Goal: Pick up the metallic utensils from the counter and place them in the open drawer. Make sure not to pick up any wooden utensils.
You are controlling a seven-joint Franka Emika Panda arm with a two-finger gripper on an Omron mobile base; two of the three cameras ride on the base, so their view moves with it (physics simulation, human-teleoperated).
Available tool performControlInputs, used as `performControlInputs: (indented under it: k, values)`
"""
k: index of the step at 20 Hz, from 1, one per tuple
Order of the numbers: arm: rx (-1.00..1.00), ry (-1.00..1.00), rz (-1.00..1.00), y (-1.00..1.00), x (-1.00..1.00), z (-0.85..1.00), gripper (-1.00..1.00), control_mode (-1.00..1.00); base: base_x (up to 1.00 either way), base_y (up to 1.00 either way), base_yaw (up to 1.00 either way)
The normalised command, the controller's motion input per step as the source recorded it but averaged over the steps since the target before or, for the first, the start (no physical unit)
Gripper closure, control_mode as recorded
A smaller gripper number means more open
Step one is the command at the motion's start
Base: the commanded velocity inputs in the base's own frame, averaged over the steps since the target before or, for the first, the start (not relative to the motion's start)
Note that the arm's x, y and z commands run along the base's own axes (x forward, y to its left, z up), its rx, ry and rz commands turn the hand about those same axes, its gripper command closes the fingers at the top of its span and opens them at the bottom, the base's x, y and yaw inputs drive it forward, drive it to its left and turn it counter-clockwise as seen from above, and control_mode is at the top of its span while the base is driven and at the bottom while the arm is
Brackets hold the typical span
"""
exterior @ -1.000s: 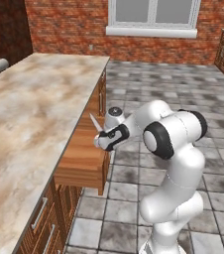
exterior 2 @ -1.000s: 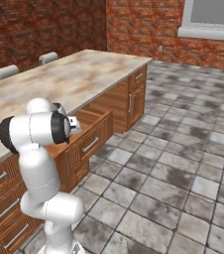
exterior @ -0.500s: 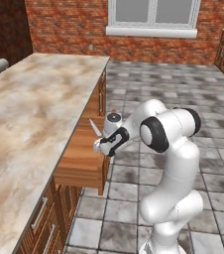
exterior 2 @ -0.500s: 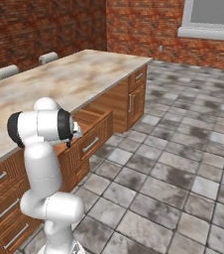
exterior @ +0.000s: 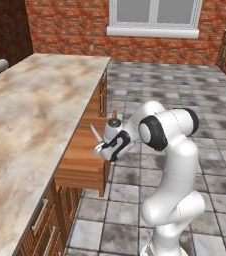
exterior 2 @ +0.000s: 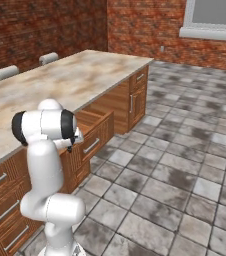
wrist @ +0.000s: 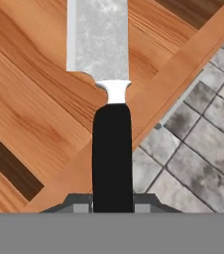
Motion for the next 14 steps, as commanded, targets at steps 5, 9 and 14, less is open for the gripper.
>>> performControlInputs:
  k: [5, 9, 14]
  values:
    - [0.00, 0.06, 0.00, -0.05, 0.14, -0.38, 1.00, -1.00, 0.00, 0.00, 0.00]
    - [0.00, 0.02, 0.00, -0.01, 0.06, -0.01, 1.00, -1.00, 0.00, 0.00, 0.00]
    - [0.00, 0.00, 0.03, 0.00, 0.00, 0.49, 1.00, -1.00, 0.00, 0.00, 0.00]
